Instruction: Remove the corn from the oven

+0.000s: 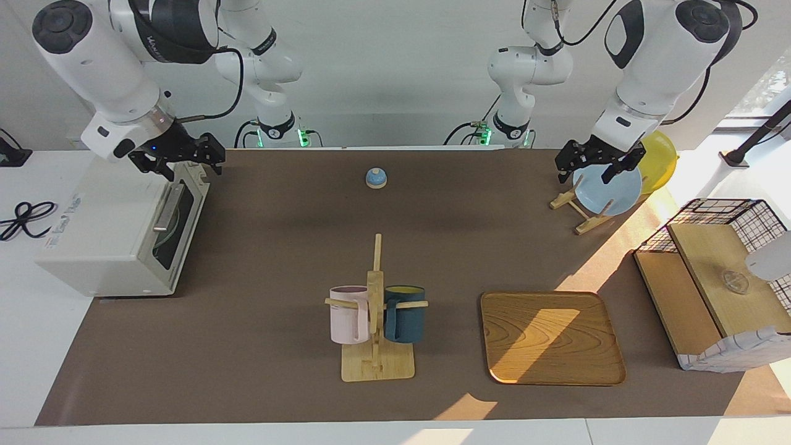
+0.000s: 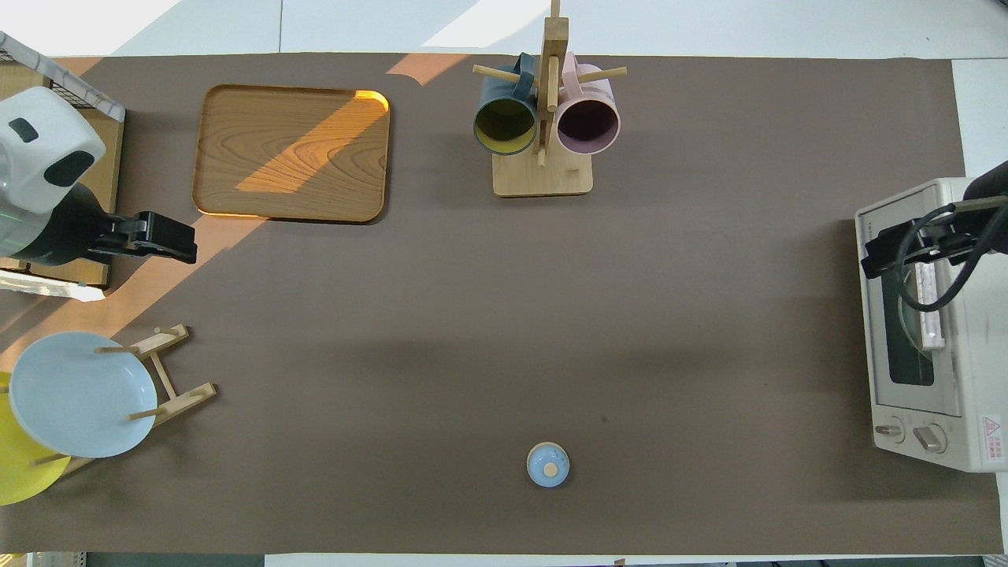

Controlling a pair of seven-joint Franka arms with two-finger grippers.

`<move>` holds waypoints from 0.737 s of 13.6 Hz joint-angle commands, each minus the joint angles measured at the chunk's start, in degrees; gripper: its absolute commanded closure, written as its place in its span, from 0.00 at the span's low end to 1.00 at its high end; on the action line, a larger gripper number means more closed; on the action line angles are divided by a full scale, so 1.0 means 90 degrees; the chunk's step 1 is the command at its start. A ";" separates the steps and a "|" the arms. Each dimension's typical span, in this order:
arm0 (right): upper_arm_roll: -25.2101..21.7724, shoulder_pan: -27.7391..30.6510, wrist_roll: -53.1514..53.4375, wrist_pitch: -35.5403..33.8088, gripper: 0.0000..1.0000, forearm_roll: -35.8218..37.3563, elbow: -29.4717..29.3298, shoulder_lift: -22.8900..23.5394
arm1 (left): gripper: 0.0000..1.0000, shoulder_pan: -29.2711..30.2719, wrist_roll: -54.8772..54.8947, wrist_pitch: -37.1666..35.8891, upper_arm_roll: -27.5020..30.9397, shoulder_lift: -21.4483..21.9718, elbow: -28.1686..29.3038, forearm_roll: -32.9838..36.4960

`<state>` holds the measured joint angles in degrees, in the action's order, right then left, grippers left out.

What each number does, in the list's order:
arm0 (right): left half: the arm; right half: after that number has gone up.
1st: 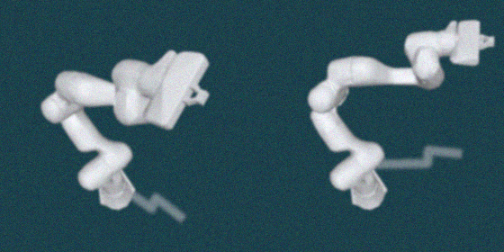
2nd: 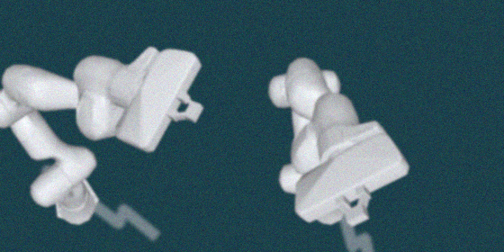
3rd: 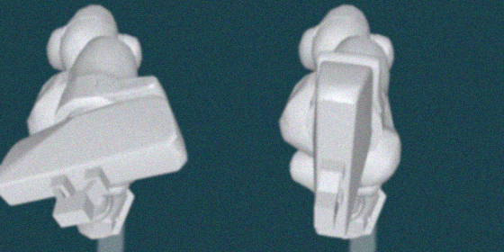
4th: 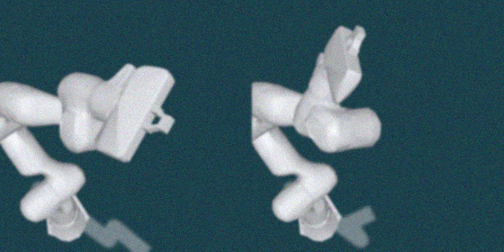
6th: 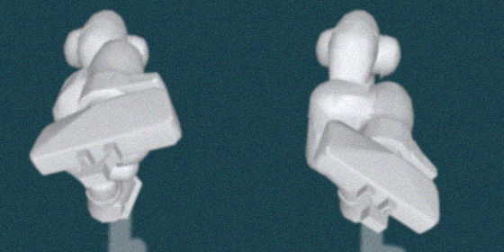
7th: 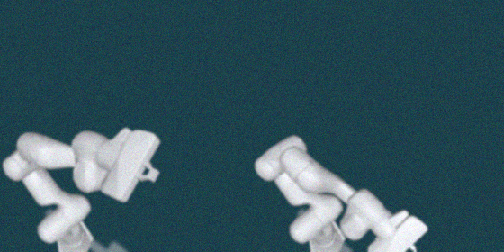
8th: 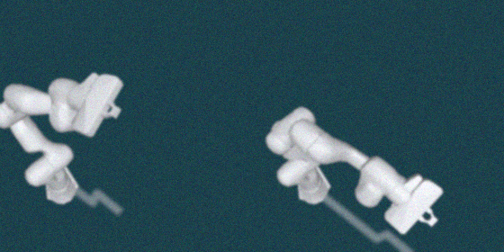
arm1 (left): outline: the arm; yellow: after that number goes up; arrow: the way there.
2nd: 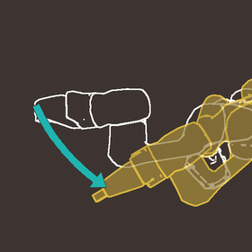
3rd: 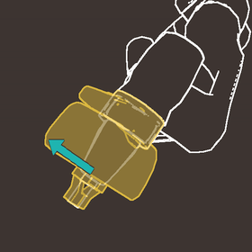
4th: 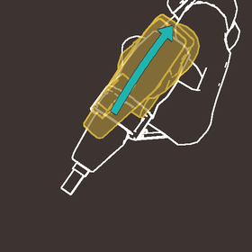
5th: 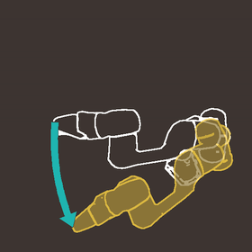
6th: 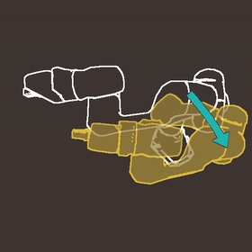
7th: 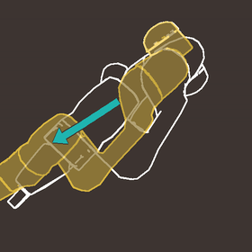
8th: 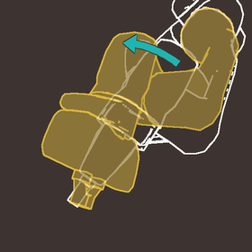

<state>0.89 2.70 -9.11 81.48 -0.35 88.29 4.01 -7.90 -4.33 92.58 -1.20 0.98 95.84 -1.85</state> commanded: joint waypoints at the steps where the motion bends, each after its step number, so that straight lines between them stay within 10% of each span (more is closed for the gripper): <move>1: 0.0057 0.0042 0.0259 -0.0020 0.00 0.0068 -0.0094 -0.0005 | 0.00 0.0009 0.0023 0.0123 0.0007 0.0203 0.0230 0.0117; 8: 0.0018 0.0275 0.0192 0.0058 0.00 0.0068 0.0023 -0.0103 | 0.00 0.0009 0.0023 0.0123 0.0007 0.0203 0.0230 0.0117; 9: 0.0018 0.0266 0.0182 0.0358 0.29 0.0068 0.0188 -0.0132 | 0.00 0.0009 0.0023 0.0123 0.0007 0.0203 0.0230 0.0117; 10: 0.0008 0.0237 0.0221 0.0777 0.90 0.0155 0.0451 -0.0239 | 0.00 0.0009 0.0023 0.0123 0.0007 0.0203 0.0230 0.0117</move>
<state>0.63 4.65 -7.42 83.61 -0.31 88.50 3.81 -7.90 -4.33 92.58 -1.20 0.98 95.84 -1.85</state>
